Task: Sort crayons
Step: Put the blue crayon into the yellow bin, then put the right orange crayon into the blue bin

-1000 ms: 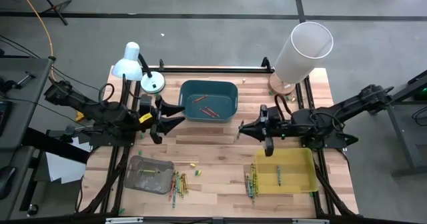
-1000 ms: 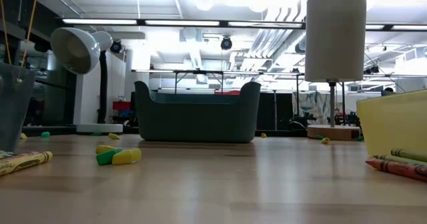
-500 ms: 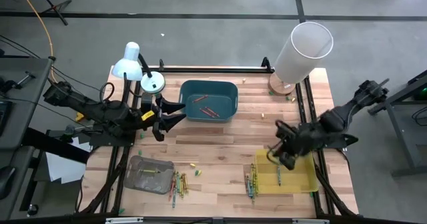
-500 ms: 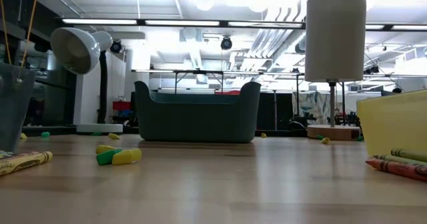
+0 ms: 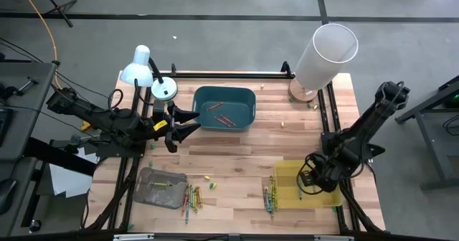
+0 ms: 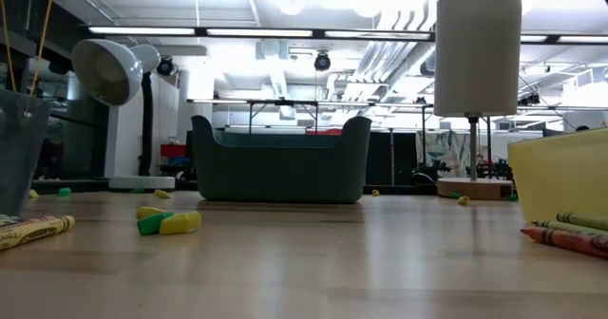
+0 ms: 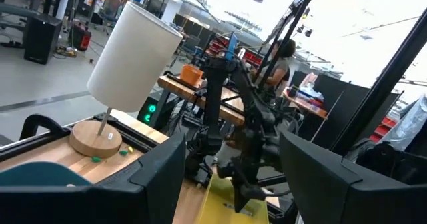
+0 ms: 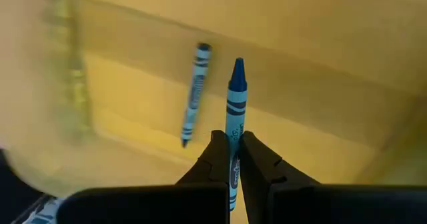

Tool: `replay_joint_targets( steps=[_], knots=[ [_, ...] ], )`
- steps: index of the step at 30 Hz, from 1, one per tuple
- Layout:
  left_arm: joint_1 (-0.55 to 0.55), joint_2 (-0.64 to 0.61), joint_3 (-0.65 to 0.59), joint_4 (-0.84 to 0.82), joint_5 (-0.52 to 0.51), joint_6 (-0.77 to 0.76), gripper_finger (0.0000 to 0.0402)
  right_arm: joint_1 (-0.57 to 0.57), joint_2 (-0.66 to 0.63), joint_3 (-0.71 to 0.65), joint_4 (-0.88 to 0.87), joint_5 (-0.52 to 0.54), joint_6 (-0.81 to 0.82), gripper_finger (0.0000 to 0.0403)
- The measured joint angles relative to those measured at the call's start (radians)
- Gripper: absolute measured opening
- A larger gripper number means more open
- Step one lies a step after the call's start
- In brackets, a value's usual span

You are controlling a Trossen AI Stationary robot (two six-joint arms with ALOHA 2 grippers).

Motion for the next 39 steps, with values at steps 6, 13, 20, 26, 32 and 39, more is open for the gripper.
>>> replay_joint_targets(
  steps=[6, 13, 20, 26, 32, 39],
  knots=[
    [0.000, 0.000, 0.000, 0.001, 0.000, 0.000, 0.0229, -0.031, 0.005, -0.034, 0.011, -0.067, -0.012, 0.0001],
    [0.000, 0.000, 0.000, 0.001, 0.000, 0.001, 0.0229, -0.039, 0.005, -0.032, 0.010, -0.084, -0.055, 0.0072],
    [0.000, 0.000, 0.000, 0.000, 0.002, 0.001, 0.0229, -0.039, 0.001, 0.097, -0.121, -0.079, -0.211, 0.0161],
    [0.000, -0.023, 0.000, -0.027, 0.066, -0.013, 0.0229, -0.040, -0.006, 0.355, -0.151, 0.244, -0.429, 0.0176],
    [-0.001, -0.037, 0.001, -0.066, 0.069, -0.059, 0.0229, -0.118, 0.065, 0.529, 0.066, 0.587, -0.830, 0.0177],
    [-0.001, -0.037, 0.001, -0.069, 0.069, -0.069, 0.0229, -0.279, 0.287, 0.676, 0.154, 0.408, -1.096, 0.0177]
  ],
)
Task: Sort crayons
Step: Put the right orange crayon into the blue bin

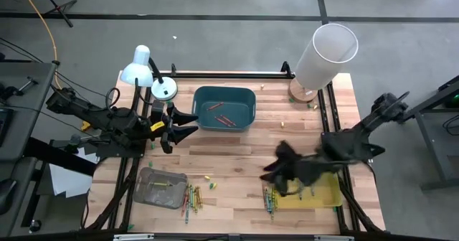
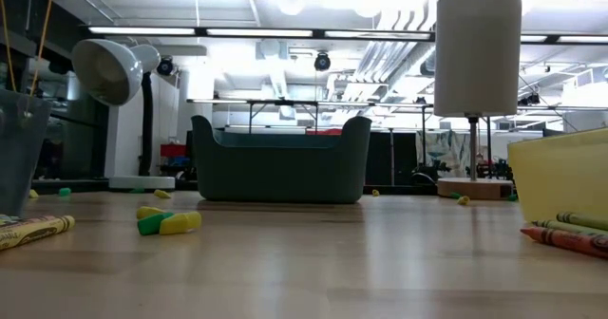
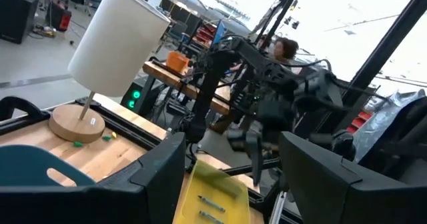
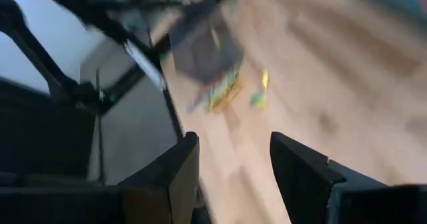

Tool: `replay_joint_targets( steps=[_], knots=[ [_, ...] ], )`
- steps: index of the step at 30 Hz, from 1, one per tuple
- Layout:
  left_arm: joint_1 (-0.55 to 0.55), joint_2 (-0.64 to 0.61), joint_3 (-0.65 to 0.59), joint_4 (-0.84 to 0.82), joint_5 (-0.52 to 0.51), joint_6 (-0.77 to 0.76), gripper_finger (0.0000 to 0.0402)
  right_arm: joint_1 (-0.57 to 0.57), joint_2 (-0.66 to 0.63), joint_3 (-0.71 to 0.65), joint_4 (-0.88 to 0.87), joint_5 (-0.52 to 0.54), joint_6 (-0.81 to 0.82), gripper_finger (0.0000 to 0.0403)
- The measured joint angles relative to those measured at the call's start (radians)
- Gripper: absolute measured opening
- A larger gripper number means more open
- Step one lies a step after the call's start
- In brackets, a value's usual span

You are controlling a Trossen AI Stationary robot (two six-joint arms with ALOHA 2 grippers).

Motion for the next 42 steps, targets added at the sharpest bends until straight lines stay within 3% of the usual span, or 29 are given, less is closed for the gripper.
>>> replay_joint_targets(
  steps=[4, 6, 12, 19, 31, 36, 42],
  knots=[
    [0.000, -0.002, 0.000, -0.001, 0.000, 0.002, 0.0229, -0.105, 0.215, 0.170, -0.154, -0.392, 0.059, 0.0177],
    [0.000, -0.003, 0.000, -0.001, 0.000, 0.008, 0.0229, -0.132, 0.335, 0.273, -0.293, -0.492, 0.037, 0.0177],
    [0.000, -0.003, 0.000, -0.003, 0.033, 0.010, 0.0229, -0.176, 0.643, 0.468, -0.673, -0.580, 0.043, 0.0177],
    [0.000, -0.005, 0.000, -0.004, 0.079, 0.012, 0.0229, -0.189, 0.838, 0.515, -0.671, -0.675, 0.075, 0.0177],
    [0.000, -0.010, 0.000, -0.004, 0.115, 0.034, 0.0229, -0.216, 0.884, 0.460, -0.627, -0.678, 0.167, 0.0173],
    [0.000, -0.010, 0.000, -0.004, 0.115, 0.034, 0.0229, -0.236, 0.875, 0.388, -0.531, -0.765, 0.168, 0.0156],
    [0.000, -0.010, 0.000, -0.004, 0.115, 0.036, 0.0229, -0.242, 0.878, 0.391, -0.504, -0.763, 0.150, 0.0122]
  ],
)
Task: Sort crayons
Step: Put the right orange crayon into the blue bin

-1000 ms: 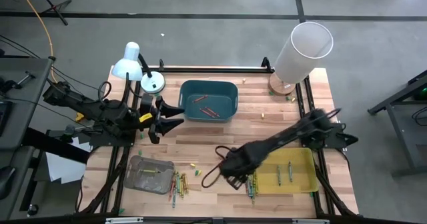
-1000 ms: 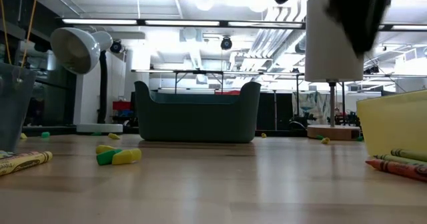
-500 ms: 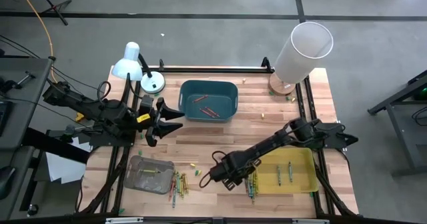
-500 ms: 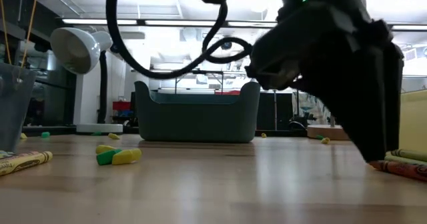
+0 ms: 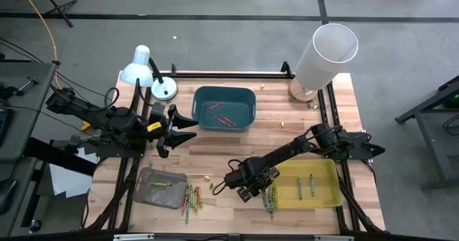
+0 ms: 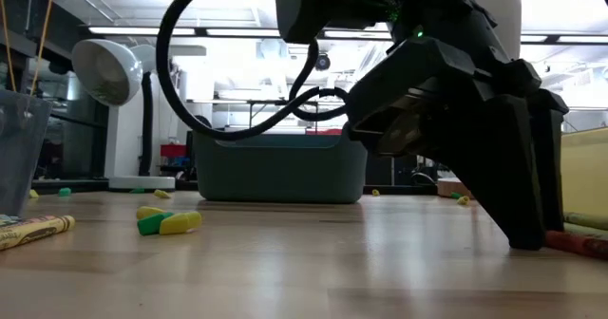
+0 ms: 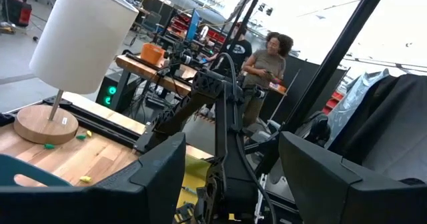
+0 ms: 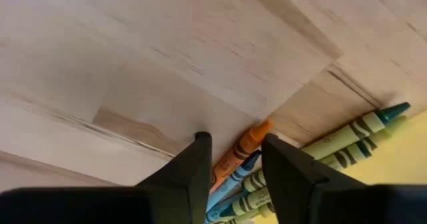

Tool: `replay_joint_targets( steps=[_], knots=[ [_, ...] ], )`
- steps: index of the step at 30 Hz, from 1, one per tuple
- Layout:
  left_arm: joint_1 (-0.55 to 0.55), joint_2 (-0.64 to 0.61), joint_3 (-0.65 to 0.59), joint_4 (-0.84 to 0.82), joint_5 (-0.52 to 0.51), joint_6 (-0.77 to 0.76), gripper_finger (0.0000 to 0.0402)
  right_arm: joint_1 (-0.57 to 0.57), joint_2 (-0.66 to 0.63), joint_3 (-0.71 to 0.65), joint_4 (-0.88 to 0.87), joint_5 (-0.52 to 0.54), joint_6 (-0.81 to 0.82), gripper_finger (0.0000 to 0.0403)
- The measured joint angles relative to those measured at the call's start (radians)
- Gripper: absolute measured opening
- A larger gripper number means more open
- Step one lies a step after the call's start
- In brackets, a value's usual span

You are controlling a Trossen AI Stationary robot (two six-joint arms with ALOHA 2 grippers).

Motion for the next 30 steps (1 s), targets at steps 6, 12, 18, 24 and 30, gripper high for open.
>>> replay_joint_targets(
  steps=[6, 12, 18, 24, 30],
  knots=[
    [0.001, 0.000, 0.000, 0.001, -0.002, 0.017, 0.0229, 0.001, 0.000, 0.002, 0.010, 0.038, -0.048, 0.0024],
    [0.001, -0.012, 0.000, -0.001, -0.003, 0.042, 0.0229, 0.002, -0.011, 0.000, 0.015, 0.064, -0.126, 0.0015],
    [0.001, -0.081, 0.000, -0.005, -0.009, 0.045, 0.0229, -0.012, -0.095, -0.005, 0.037, 0.228, -0.174, 0.0004],
    [0.001, -0.150, 0.000, -0.030, -0.041, 0.052, 0.0229, -0.042, -0.200, -0.003, 0.176, 0.303, -0.301, 0.0002],
    [0.000, -0.178, 0.000, -0.044, -0.044, 0.043, 0.0229, -0.076, -0.363, -0.004, 0.348, 0.522, -0.507, 0.0001]
  ],
)
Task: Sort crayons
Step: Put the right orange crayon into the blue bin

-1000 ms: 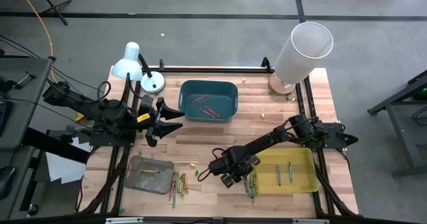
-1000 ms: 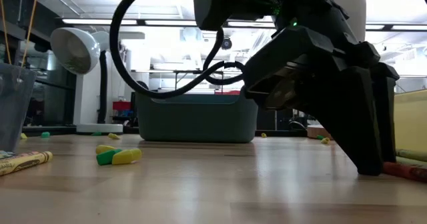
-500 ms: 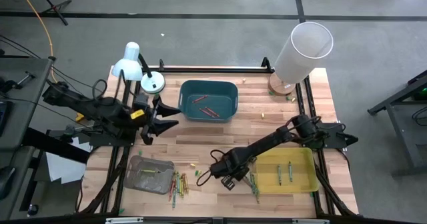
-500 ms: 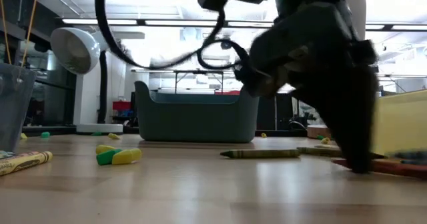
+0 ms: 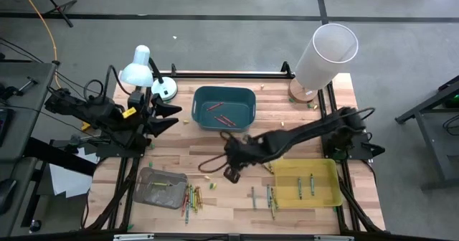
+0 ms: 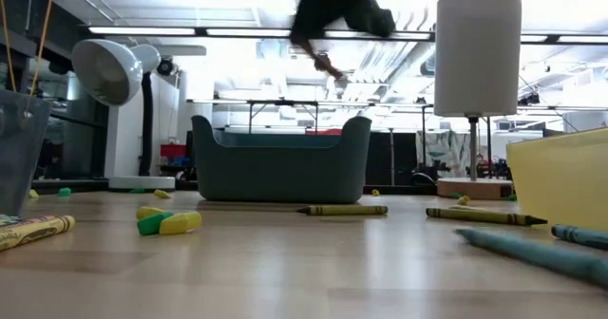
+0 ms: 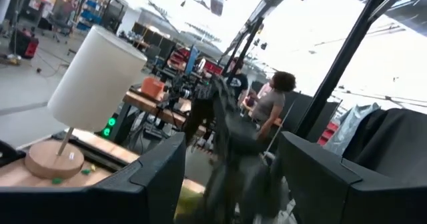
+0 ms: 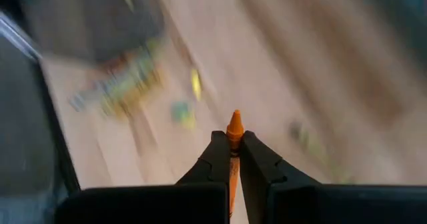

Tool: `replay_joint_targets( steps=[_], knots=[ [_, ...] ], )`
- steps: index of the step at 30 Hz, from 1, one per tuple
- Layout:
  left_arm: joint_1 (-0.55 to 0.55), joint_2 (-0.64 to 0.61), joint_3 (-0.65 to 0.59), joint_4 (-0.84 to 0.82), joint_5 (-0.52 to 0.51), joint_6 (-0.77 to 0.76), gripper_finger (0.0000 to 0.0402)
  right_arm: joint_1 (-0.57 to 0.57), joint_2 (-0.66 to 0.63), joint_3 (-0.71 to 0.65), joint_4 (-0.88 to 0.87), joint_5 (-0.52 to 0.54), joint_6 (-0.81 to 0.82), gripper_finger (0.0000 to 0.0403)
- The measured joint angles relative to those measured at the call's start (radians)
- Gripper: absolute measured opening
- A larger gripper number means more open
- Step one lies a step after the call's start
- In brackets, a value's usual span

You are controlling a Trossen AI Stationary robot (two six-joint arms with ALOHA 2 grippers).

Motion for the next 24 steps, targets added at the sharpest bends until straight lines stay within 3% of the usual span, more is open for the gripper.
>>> replay_joint_targets(
  steps=[5, 11, 14, 21, 24],
  knots=[
    [0.000, 0.012, 0.000, -0.049, -0.013, -0.043, 0.0229, -0.015, -0.161, 0.000, 0.079, 0.179, -0.189, 0.0001],
    [0.000, 0.078, 0.000, -0.063, -0.042, -0.053, 0.0229, -0.044, -0.296, -0.021, 0.193, 0.211, -0.355, 0.0000],
    [0.000, 0.120, 0.000, -0.058, -0.043, -0.063, 0.0229, -0.048, -0.365, -0.155, 0.400, 0.188, -0.406, 0.0000],
    [0.000, 0.168, 0.000, -0.052, -0.044, -0.113, 0.0229, -0.061, -0.503, -0.608, 1.108, 0.108, -0.393, 0.0000],
    [0.000, 0.169, 0.000, -0.050, -0.068, -0.115, 0.0229, -0.065, -0.511, -0.668, 1.206, 0.102, -0.373, 0.0000]
  ],
)
